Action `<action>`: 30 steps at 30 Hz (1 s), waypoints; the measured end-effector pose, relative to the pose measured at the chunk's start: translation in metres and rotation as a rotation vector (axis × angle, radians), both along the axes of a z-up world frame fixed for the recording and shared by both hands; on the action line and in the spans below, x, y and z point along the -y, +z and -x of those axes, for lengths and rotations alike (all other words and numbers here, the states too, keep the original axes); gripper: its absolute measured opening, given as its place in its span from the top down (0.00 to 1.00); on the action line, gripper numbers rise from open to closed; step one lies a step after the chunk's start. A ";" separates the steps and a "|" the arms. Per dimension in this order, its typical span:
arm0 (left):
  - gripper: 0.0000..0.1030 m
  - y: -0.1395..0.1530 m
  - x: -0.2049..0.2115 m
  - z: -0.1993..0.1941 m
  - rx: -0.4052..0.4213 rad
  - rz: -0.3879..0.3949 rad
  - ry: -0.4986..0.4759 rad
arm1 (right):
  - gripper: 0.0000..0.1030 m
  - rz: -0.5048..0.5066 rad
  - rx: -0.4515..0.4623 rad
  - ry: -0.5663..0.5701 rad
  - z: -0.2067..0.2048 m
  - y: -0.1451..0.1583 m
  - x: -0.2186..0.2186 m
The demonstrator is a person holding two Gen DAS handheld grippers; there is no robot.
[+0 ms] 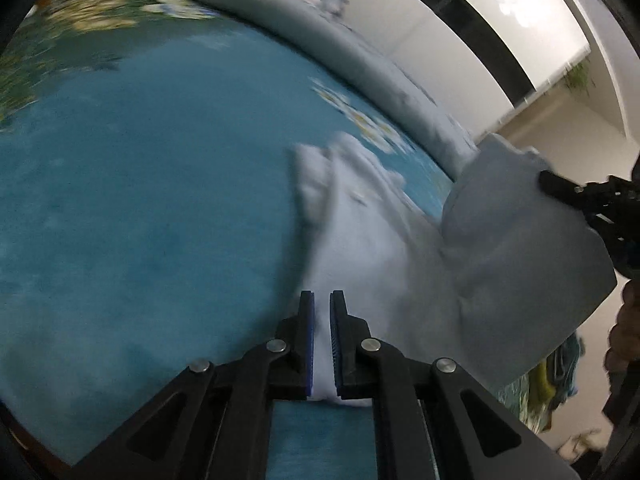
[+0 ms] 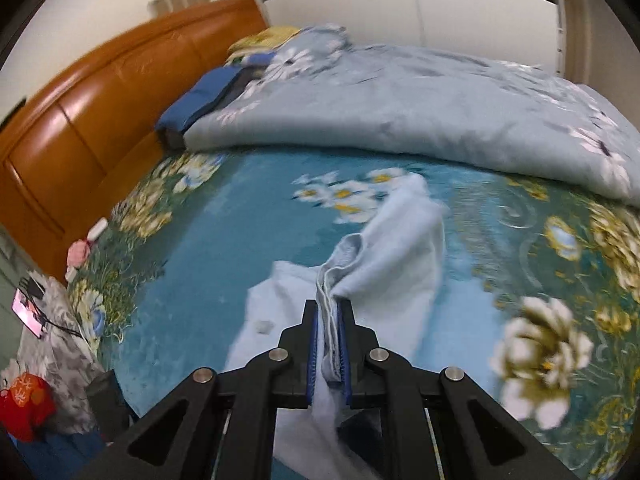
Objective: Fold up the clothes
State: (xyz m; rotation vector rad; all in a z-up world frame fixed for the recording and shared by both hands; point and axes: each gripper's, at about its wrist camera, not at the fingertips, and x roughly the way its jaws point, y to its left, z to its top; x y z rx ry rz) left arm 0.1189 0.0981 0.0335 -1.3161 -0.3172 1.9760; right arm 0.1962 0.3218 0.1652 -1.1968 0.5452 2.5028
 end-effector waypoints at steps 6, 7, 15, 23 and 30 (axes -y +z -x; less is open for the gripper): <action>0.93 -0.015 0.039 0.013 0.043 0.013 0.072 | 0.91 0.039 0.114 0.073 0.057 -0.067 0.059; 0.93 -0.019 0.046 0.015 0.053 0.007 0.078 | 0.91 0.036 0.144 0.081 0.063 -0.082 0.067; 0.92 -0.011 0.051 0.022 0.043 -0.028 0.069 | 0.86 0.057 0.155 0.102 0.057 -0.104 0.083; 0.73 0.017 0.006 0.041 0.004 -0.117 -0.078 | 0.84 0.149 -0.076 0.162 0.000 -0.050 0.073; 0.66 0.025 -0.076 0.082 -0.010 -0.001 -0.224 | 0.68 0.187 -0.027 0.161 -0.023 -0.070 0.073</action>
